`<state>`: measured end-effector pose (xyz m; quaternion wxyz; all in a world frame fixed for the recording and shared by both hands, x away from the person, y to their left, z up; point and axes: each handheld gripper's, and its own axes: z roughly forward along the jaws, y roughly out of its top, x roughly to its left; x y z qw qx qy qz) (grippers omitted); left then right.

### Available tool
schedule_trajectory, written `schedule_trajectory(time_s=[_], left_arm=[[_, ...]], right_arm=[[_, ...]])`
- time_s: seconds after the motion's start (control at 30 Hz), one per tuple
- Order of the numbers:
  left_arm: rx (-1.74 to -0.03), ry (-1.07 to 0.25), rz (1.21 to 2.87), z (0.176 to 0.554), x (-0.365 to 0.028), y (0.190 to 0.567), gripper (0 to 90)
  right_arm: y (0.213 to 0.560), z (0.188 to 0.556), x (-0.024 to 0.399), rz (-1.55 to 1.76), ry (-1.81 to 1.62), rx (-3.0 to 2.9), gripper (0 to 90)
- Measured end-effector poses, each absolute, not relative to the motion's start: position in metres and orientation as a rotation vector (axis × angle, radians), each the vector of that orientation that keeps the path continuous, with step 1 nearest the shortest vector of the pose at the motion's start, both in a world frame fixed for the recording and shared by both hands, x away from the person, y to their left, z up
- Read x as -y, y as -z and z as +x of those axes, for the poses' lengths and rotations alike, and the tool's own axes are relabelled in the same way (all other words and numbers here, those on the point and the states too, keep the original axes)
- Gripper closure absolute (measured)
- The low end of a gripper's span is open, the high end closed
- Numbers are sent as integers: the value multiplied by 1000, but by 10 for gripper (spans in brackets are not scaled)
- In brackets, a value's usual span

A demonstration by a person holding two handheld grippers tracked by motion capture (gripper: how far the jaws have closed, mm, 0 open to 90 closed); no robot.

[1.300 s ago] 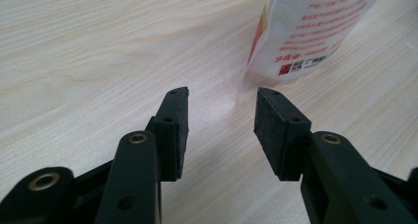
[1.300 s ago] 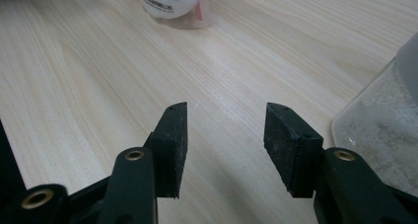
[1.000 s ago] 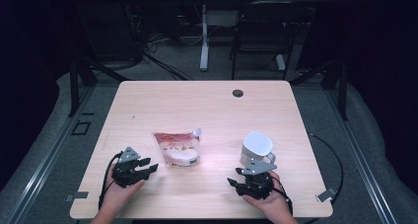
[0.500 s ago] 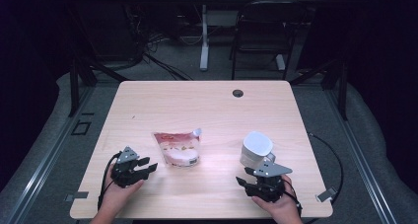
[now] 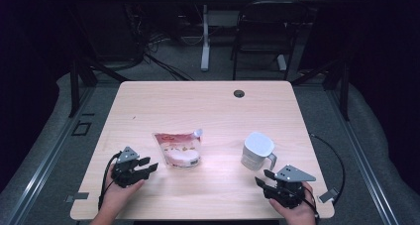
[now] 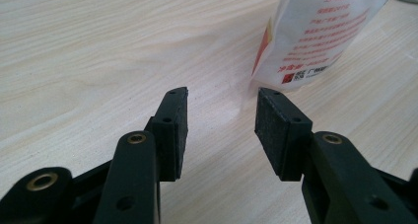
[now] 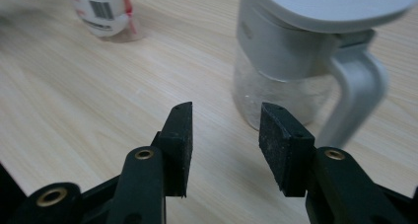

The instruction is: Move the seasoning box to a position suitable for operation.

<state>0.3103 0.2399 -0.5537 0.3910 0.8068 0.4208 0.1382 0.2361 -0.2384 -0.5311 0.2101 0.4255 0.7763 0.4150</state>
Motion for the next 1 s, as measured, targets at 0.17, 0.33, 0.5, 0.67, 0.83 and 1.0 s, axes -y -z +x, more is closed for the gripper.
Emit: schedule_trajectory(time_s=[0.17,0.33,0.5,0.67,0.83,1.0], left_arm=[[-1076,-350,2045,310,-240,554,565],[-1065,-338,2049,310,-239,554,572],[-1065,-342,2045,310,-239,554,575],[-1069,-342,2045,310,-239,554,574],[-1070,-342,2047,310,-239,554,573],[-1070,-340,2049,311,-239,555,573]], right_arm=[[532,241,251,1260,-1124,-2096,578],[532,242,254,1301,-1117,-2051,592],[533,245,254,1318,-1099,-2020,635],[533,253,253,1349,-1054,-1980,693],[533,254,252,1364,-1034,-1949,701],[534,258,249,1356,-1012,-1928,718]])
